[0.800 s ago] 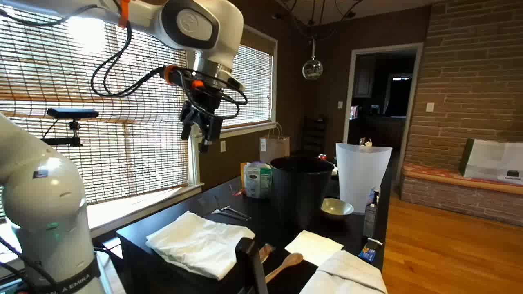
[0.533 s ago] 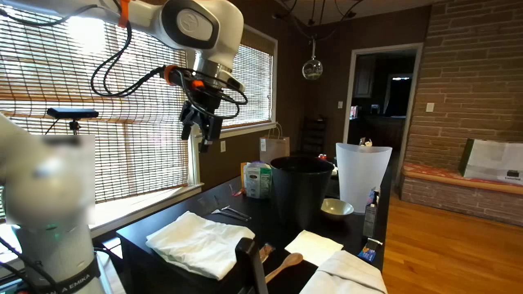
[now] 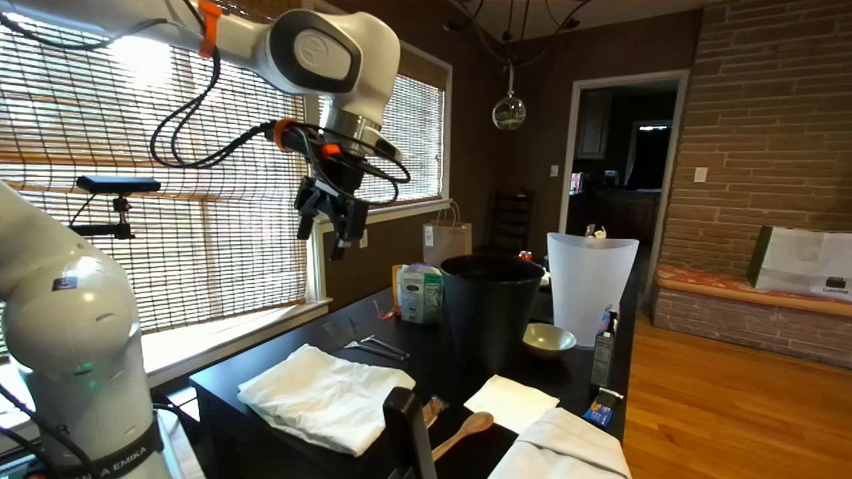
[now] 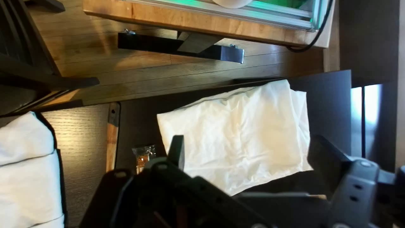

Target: Put the wooden spoon on the black bin then put the napkin on the spoon.

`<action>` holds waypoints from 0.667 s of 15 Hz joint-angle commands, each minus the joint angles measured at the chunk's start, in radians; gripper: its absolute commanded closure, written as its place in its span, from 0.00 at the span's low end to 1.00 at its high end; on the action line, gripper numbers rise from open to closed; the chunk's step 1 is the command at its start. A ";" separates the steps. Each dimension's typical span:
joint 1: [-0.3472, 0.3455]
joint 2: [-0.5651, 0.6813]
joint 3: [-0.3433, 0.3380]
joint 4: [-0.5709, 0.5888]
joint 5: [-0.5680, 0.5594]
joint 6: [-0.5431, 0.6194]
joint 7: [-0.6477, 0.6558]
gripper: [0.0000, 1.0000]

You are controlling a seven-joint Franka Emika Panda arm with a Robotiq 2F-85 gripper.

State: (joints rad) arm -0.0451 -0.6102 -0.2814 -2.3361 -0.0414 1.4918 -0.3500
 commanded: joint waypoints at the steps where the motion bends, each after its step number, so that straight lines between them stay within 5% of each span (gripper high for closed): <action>1: -0.008 0.054 -0.009 -0.062 -0.086 0.132 -0.131 0.00; 10: -0.080 0.280 -0.107 -0.187 -0.110 0.666 -0.294 0.00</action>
State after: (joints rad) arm -0.0829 -0.4232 -0.3558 -2.5149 -0.1538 2.0361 -0.5972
